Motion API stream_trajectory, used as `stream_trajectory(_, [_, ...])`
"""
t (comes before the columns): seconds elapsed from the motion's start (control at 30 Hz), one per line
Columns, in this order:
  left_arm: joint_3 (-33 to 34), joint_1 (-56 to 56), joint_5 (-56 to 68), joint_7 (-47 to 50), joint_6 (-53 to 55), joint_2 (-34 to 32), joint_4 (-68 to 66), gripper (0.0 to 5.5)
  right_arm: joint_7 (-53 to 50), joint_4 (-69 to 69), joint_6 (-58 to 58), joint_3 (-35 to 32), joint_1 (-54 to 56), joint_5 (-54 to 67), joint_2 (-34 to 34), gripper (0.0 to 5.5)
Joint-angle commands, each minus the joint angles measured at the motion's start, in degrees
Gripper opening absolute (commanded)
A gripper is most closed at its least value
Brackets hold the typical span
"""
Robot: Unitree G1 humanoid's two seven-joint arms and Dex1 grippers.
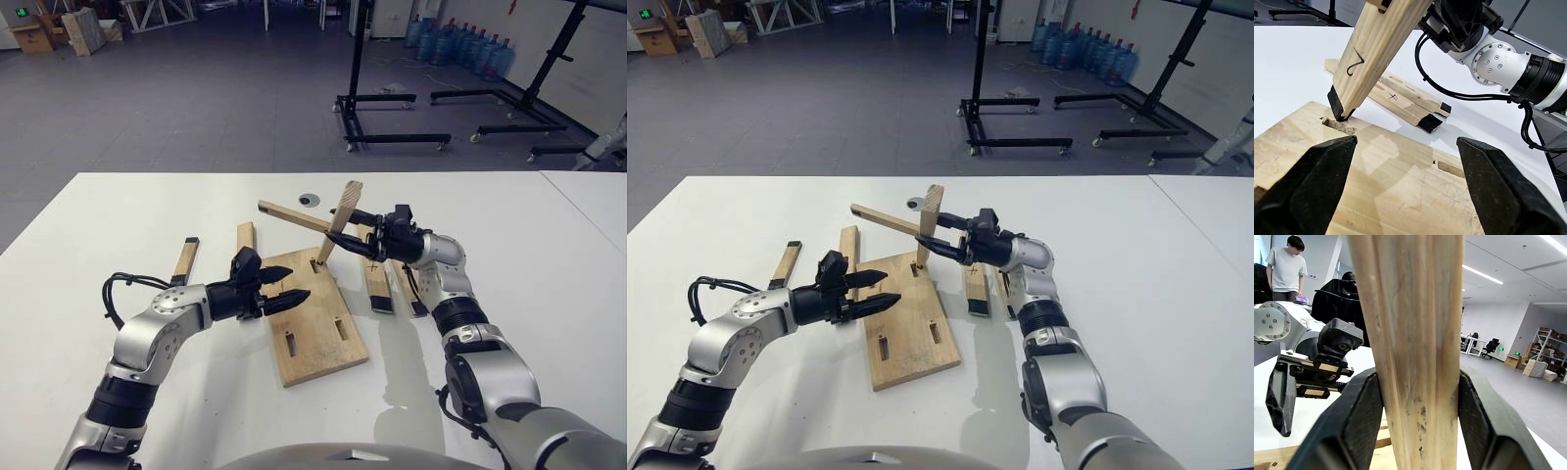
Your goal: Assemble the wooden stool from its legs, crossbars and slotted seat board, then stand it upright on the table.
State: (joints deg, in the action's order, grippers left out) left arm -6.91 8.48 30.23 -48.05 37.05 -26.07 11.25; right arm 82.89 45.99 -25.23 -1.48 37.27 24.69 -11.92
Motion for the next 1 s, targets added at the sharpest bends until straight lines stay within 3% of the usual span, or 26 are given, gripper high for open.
stream_trajectory(0.03, [-0.43, -0.05, -1.54, 0.26, -0.42, -0.7, -1.28, 3.74, 1.78, 2.42, -0.36, 2.08, 0.25, -2.87, 0.78, 2.08])
stream_trajectory(0.53, [-1.77, -0.78, -4.62, 0.04, -2.15, -0.19, -3.37, 3.74, 3.65, -1.41, -0.6, 3.03, 0.35, -2.06, 1.22, 2.07])
stream_trajectory(0.8, [-3.26, -1.17, -6.84, 0.1, -2.91, -0.82, -4.58, 3.74, 7.57, -1.03, 9.12, 2.0, -0.68, -0.5, -2.53, 2.07])
stream_trajectory(1.0, [-8.06, 0.09, -15.75, 3.25, -3.42, -3.08, -9.68, 3.74, 9.58, -6.15, 15.86, 7.2, -1.75, 1.84, -6.96, 2.07])
